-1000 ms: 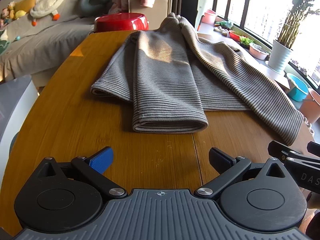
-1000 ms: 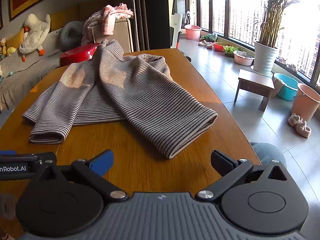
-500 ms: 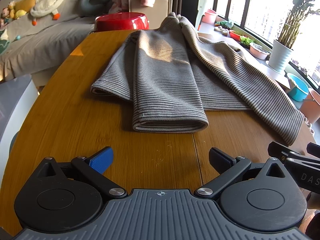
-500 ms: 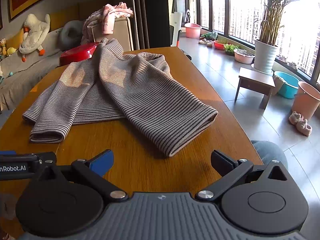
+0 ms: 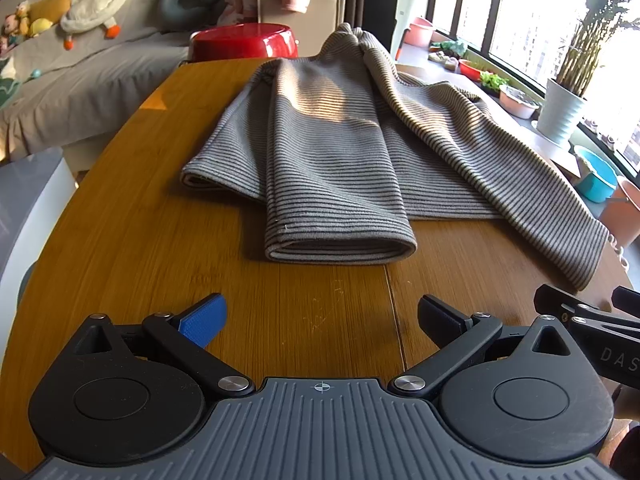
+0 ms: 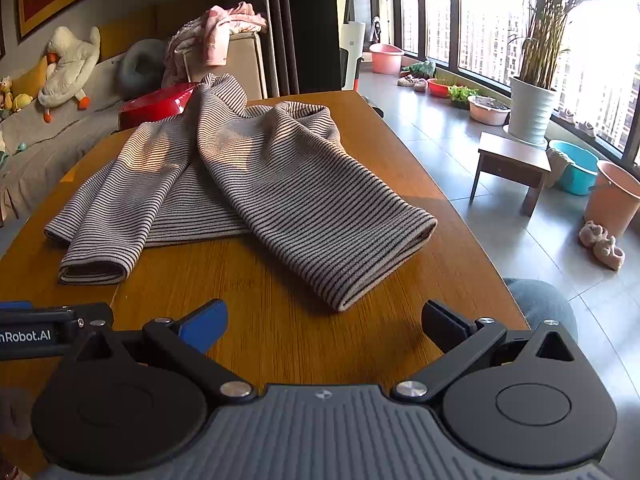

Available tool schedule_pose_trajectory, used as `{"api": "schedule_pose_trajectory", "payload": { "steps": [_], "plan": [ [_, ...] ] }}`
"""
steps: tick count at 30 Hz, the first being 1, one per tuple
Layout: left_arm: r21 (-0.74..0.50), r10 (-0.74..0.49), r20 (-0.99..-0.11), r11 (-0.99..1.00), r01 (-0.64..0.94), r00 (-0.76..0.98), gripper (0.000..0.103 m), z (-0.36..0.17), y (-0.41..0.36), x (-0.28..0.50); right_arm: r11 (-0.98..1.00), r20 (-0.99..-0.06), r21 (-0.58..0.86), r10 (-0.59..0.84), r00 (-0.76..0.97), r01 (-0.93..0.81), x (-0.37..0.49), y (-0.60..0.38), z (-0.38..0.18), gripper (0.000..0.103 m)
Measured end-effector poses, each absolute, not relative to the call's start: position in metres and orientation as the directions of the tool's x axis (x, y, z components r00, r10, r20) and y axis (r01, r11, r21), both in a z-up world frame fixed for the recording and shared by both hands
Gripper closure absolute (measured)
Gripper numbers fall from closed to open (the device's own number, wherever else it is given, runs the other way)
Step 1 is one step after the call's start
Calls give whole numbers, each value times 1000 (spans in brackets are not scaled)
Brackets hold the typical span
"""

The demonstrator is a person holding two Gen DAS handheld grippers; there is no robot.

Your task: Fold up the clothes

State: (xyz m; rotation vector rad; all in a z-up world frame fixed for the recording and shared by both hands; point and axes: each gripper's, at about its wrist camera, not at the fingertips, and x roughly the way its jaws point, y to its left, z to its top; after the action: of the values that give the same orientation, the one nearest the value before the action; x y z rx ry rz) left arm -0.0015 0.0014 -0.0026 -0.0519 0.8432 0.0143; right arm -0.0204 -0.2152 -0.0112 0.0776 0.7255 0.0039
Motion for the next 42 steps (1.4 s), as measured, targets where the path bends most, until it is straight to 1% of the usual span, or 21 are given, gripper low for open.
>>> {"api": "schedule_pose_trajectory", "payload": {
  "steps": [11,16,18,23,25,29,32,34,37,38,39,41,42],
  "plan": [
    [-15,-4,-752,1000,-12,659,0,0,2,13,998,-672,64,32,740,14,-16,-216,-12,0],
    [-6,-9,-711,1000,7,703,0,17,5,33,999,-666,40,54,744,-37,-2,-216,-6,0],
    [-24,-27,-691,1000,14,723,0,24,8,44,998,-655,39,68,752,-57,8,-219,2,0],
    [-80,-82,-652,996,38,753,0,36,18,81,986,-620,104,167,767,-132,45,-226,22,0],
    [-86,-89,-644,995,44,760,0,37,22,98,983,-611,97,183,770,-157,64,-222,25,0],
    [-82,-80,-609,996,37,789,0,39,31,124,975,-594,83,216,775,-208,102,-212,31,0],
    [-53,-57,-585,998,32,809,0,35,36,147,969,-584,75,235,777,-237,131,-205,34,0],
    [-37,-50,-586,999,34,809,0,28,38,163,961,-581,114,271,767,-253,153,-200,31,0],
    [-57,-69,-634,997,42,770,0,9,43,181,929,-592,270,369,717,-255,185,-200,16,0],
    [-69,-77,-660,997,42,747,0,1,44,187,929,-592,272,368,717,-252,188,-199,10,0],
    [-64,-77,-664,997,47,743,0,-5,44,188,929,-592,274,368,718,-250,192,-198,4,0],
    [-41,-71,-651,997,59,756,0,-14,43,186,929,-591,277,366,719,-246,199,-195,-7,0],
    [-44,-73,-652,997,58,755,0,-14,43,186,935,-603,235,353,715,-264,198,-190,-7,0]
  ]
}}
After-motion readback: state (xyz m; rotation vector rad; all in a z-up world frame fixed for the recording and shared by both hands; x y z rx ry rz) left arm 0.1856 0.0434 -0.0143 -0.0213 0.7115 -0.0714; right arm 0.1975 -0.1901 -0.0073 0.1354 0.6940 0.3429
